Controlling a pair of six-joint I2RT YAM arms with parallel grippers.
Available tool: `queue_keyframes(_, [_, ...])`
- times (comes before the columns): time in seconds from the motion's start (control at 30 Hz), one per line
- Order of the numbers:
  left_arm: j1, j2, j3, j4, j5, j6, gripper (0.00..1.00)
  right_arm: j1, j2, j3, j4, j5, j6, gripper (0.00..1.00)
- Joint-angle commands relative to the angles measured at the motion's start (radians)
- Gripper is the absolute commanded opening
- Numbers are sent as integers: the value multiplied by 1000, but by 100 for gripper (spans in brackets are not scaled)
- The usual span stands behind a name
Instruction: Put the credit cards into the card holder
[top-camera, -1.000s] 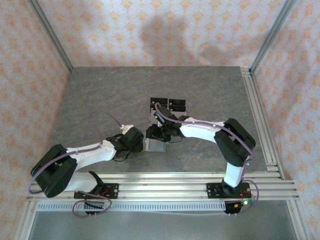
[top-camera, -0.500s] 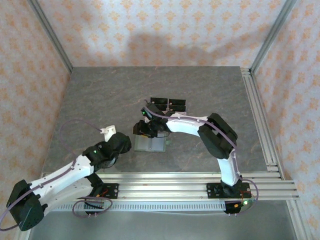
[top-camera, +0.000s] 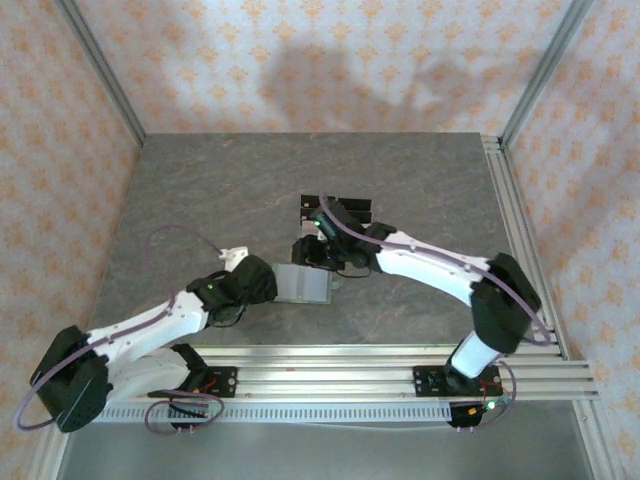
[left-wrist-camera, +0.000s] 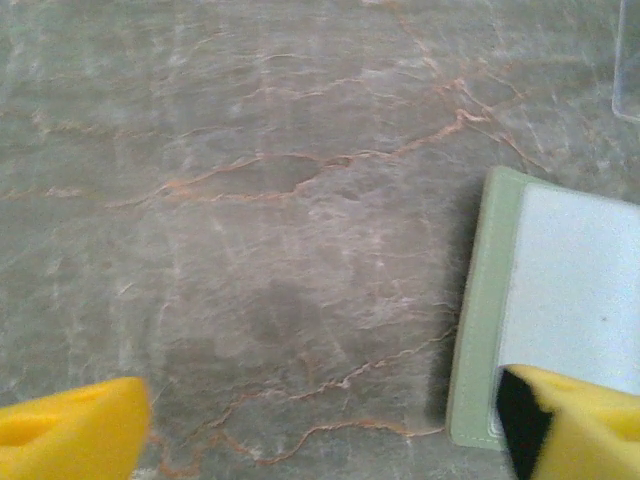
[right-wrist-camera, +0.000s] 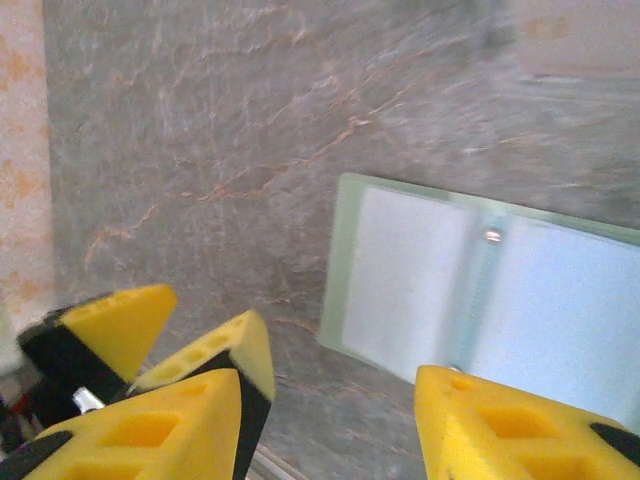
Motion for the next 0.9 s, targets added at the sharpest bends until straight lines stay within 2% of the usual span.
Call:
queue_keyframes(0.0, [1,107,84,42,28,71,100,-16,-51,-75,-162,209,-56,51])
queue_keyframes(0.17, [3,258,182,25,-8,93,100,-37,-58,-115,-221,289,-88,51])
queue_keyframes(0.37, [15,391,262,-2,-9,108,100,-61,10,-136,-159,250,-110,48])
queue_keyframes(0.53, [15,415,272,-10,-48,114,100,-73,58,-144,-116,202,-120,43])
queue_keyframes(0.63, [15,401,265,-10,-62,116,100,-76,77,-146,-98,174,-123,34])
queue_keyframes(0.77, [20,382,250,-5,-60,119,100,-79,93,-163,-67,139,-119,12])
queue_keyframes(0.87, [27,381,236,7,-31,128,100,-97,91,-180,-53,124,-118,0])
